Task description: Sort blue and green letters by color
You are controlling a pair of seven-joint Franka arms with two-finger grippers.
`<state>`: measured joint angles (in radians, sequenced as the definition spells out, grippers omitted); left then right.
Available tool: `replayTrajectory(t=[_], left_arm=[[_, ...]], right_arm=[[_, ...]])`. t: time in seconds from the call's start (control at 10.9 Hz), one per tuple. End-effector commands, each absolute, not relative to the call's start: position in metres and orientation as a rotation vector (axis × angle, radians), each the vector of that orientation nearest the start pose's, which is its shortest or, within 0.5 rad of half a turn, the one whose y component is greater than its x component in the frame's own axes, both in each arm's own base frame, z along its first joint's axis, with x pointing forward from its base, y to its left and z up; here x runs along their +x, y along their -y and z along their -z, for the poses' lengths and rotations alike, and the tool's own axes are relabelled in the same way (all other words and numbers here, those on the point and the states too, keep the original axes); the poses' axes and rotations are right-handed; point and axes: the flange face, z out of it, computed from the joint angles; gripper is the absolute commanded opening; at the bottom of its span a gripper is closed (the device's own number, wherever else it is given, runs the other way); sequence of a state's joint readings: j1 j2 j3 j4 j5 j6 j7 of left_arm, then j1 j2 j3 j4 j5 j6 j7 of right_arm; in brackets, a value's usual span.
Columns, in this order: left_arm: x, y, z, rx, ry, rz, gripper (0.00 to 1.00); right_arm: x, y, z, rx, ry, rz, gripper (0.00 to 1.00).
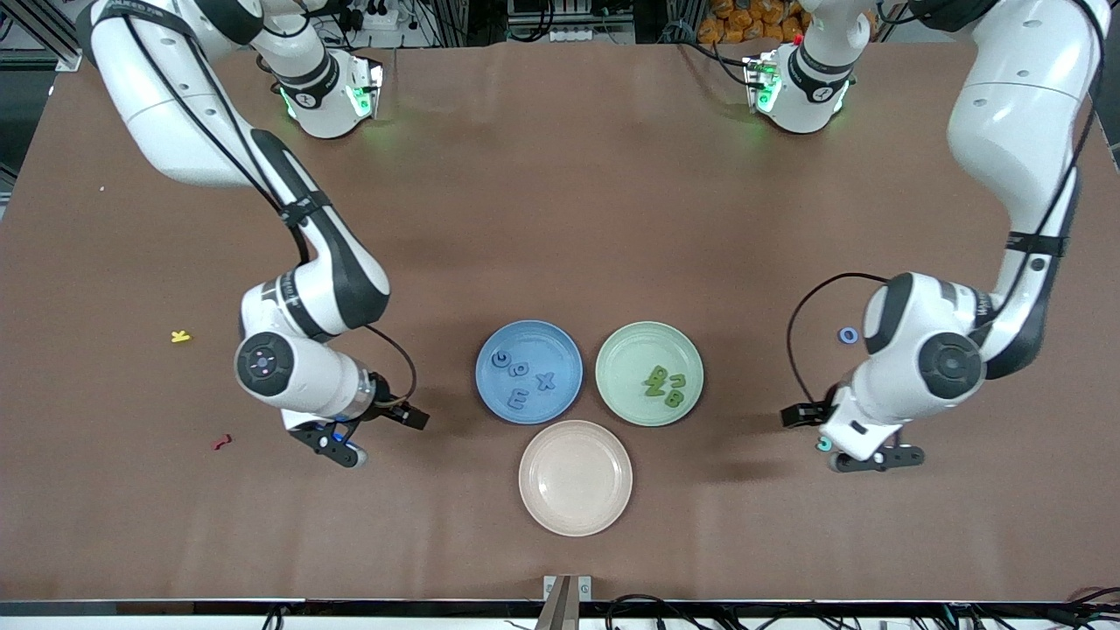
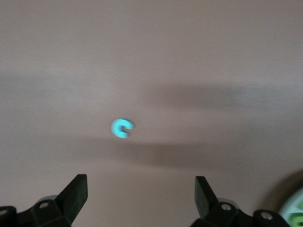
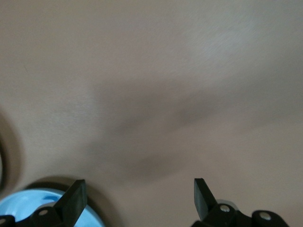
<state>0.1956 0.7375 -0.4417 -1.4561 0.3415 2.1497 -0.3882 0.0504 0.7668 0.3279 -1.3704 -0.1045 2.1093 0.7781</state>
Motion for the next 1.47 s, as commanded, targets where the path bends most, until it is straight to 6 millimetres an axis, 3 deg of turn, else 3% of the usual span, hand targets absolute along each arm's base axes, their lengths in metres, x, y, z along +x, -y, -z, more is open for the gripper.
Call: replayTrajectory(t=[0.0,0.09,0.46,0.64,0.92,1.29,1.38], left_arm=[[0.719,0.027,-0.282,-3.129,-0.033,0.043,1.0],[0.719,0.003,-0.282,-3.128,-0.042,0.043,1.0],[0.718,-0.046,-0.29,-3.123,0.056,0.058,1.0],[0.719,-0.051,-0.304,-3.114,0.069,0.087,1.0],[0.716,-0.062,-0.323,-3.099,0.097,0.077,1.0],[0.707,-0.058,-0.373,-3.055,0.108,0.084,1.0],[0.701,-0.046,-0.389,-3.051,0.105,0.053,1.0]], right_arm=[[0.679,-0.184,-0.329,-3.054,-0.436,-0.063,1.0],[0.669,-0.174,-0.342,-3.088,-0.371,-0.045,1.0],[0.611,-0.158,-0.392,-3.166,-0.15,-0.006,1.0],[0.591,-0.147,-0.429,-3.198,-0.058,-0.025,1.0],[0.579,-0.138,-0.469,-3.211,-0.061,0.023,1.0],[0.564,-0.121,-0.535,-3.215,0.111,0.133,1.0],[0.561,-0.121,-0.556,-3.218,0.09,0.115,1.0]])
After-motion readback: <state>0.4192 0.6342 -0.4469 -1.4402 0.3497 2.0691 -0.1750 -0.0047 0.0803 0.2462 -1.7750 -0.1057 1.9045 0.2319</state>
